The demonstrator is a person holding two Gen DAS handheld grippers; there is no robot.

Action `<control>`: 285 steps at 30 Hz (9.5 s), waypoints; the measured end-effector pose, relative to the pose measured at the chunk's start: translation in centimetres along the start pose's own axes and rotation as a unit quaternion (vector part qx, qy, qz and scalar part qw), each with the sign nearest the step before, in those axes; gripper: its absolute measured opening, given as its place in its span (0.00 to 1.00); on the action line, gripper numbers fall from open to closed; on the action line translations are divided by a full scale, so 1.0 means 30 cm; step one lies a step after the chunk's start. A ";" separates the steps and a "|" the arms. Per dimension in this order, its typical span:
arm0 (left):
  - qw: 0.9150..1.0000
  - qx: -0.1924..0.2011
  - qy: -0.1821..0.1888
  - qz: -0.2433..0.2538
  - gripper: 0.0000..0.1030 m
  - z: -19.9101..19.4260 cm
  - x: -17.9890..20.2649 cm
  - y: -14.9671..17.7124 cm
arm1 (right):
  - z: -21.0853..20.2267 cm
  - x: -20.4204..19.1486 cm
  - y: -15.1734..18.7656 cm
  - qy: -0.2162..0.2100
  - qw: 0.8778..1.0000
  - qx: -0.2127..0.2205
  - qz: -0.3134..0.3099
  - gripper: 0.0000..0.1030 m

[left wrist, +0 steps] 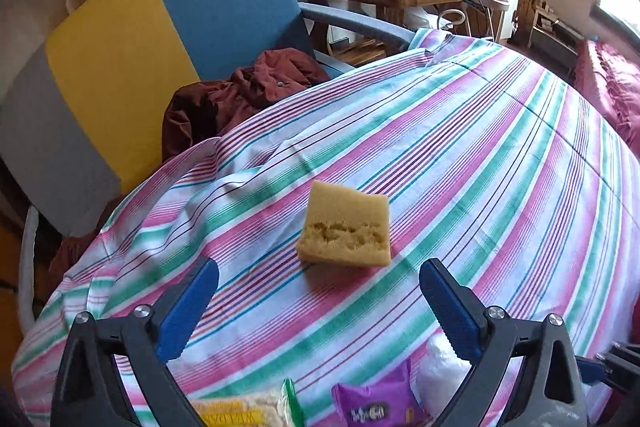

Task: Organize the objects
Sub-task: 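Grasp the yellow sponge with the left tool, then carry the yellow sponge over the gold tray while the right tool grasps the clear plastic bag, then lower the yellow sponge into the gold tray and open the left tool, then carry the clear plastic bag into the gold tray and open the right tool, then move the right tool to the purple packet and grasp it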

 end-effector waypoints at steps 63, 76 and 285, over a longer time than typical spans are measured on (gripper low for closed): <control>0.949 0.088 -0.075 -0.292 0.61 -0.837 -0.435 1.072 | 0.208 -0.124 -0.053 0.013 0.997 0.020 -0.070 0.48; 0.938 0.097 -0.143 -0.302 0.61 -0.900 -0.473 1.167 | 0.277 -0.160 -0.006 0.059 0.985 0.004 -0.163 0.33; 0.920 0.056 -0.201 -0.333 0.90 -0.964 -0.555 1.369 | 0.134 -0.768 0.513 -0.094 0.936 -0.047 -0.335 0.44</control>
Point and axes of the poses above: each gripper's, at about its wrist camera, not at the fingertips, and z roughly the way its jaws point, x to its right, y to its underside, the point moved 5 cm from there along z, roughly the way its jaws point, and after that the axes turned 2 degrees about x, right-handed, at the moved point
